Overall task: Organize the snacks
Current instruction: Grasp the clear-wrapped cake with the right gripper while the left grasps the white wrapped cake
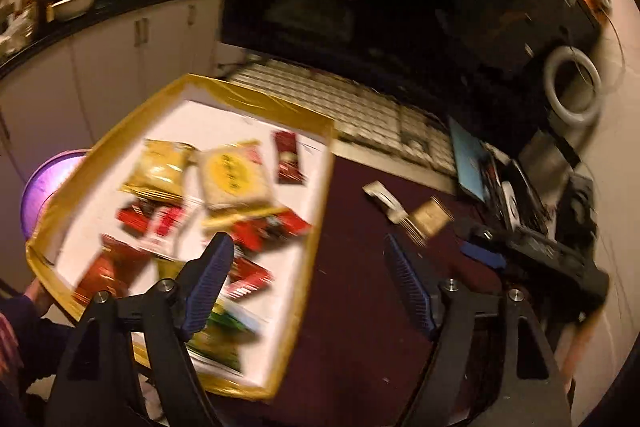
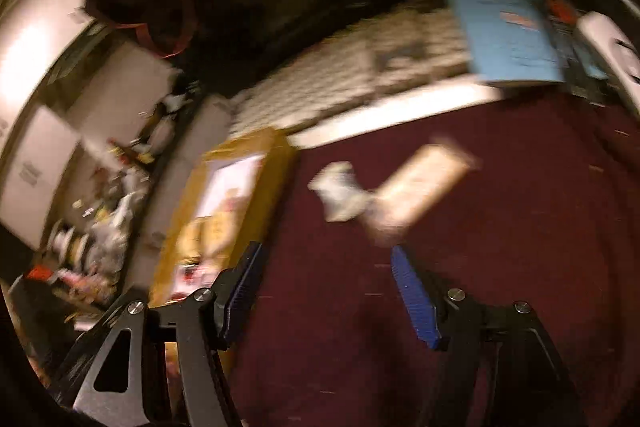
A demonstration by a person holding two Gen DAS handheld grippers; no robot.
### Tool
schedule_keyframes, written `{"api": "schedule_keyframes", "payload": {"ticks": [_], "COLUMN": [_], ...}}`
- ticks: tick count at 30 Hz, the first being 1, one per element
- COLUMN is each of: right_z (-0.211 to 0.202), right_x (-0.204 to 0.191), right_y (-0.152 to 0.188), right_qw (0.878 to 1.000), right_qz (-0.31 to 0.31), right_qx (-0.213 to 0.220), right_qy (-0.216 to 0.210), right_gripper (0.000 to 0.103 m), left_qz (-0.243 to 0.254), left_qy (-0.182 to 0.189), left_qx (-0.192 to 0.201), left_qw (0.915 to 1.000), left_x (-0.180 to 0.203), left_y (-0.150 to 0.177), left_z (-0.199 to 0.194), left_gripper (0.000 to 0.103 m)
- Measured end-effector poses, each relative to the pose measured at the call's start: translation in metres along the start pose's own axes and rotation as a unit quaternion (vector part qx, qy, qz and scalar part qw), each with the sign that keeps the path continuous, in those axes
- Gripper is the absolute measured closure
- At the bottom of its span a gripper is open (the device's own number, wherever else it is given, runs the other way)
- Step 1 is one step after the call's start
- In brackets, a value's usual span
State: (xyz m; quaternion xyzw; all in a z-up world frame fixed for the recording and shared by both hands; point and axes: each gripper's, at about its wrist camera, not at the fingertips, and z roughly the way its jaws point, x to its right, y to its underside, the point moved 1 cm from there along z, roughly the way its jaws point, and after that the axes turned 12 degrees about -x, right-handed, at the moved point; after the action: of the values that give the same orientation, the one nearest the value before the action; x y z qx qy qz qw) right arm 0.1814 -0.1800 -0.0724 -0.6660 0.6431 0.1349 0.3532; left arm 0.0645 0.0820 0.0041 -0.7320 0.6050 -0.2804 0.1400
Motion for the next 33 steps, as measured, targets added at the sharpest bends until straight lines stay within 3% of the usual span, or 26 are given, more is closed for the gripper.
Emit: {"api": "schedule_keyframes", "payload": {"ticks": [5,10,16,20,26,27,28,29,33], "right_z": [0.014,0.043,0.066,0.075,0.092,0.092,0.091,0.089,0.06], "right_x": [0.024,0.007,-0.015,-0.025,-0.044,-0.046,-0.046,-0.046,-0.031], "right_y": [-0.023,-0.049,-0.059,-0.056,-0.048,-0.047,-0.046,-0.045,-0.029], "right_qw": [0.998,0.997,0.99,0.981,0.952,0.95,0.952,0.953,0.969], "right_qz": [0.054,0.037,0.006,-0.038,-0.111,-0.117,-0.12,-0.118,-0.107], "right_qx": [-0.009,-0.026,-0.015,-0.012,0.003,0.004,0.001,-0.003,0.002], "right_qy": [0.033,0.062,0.142,0.19,0.286,0.288,0.283,0.279,0.224], "right_gripper": [0.047,0.051,0.048,0.048,0.051,0.054,0.065,0.068,0.069], "left_qz": [0.018,0.022,0.018,0.017,0.023,0.024,0.025,0.026,0.033], "left_qy": [0.001,-0.008,-0.009,-0.006,-0.008,-0.008,-0.01,-0.013,-0.019], "left_qx": [-0.017,-0.025,-0.033,-0.037,-0.042,-0.043,-0.043,-0.043,-0.043], "left_qw": [0.9997,0.9994,0.9993,0.9991,0.9988,0.9988,0.9987,0.9986,0.9984], "left_x": [0.02,0.025,0.021,0.022,0.028,0.028,0.029,0.03,0.033], "left_y": [0.007,0.016,0.019,0.019,0.019,0.019,0.02,0.02,0.02], "left_z": [0.008,0.01,0.014,0.016,0.02,0.02,0.02,0.02,0.02], "left_gripper": [0.026,0.026,0.026,0.026,0.026,0.026,0.026,0.026,0.026]}}
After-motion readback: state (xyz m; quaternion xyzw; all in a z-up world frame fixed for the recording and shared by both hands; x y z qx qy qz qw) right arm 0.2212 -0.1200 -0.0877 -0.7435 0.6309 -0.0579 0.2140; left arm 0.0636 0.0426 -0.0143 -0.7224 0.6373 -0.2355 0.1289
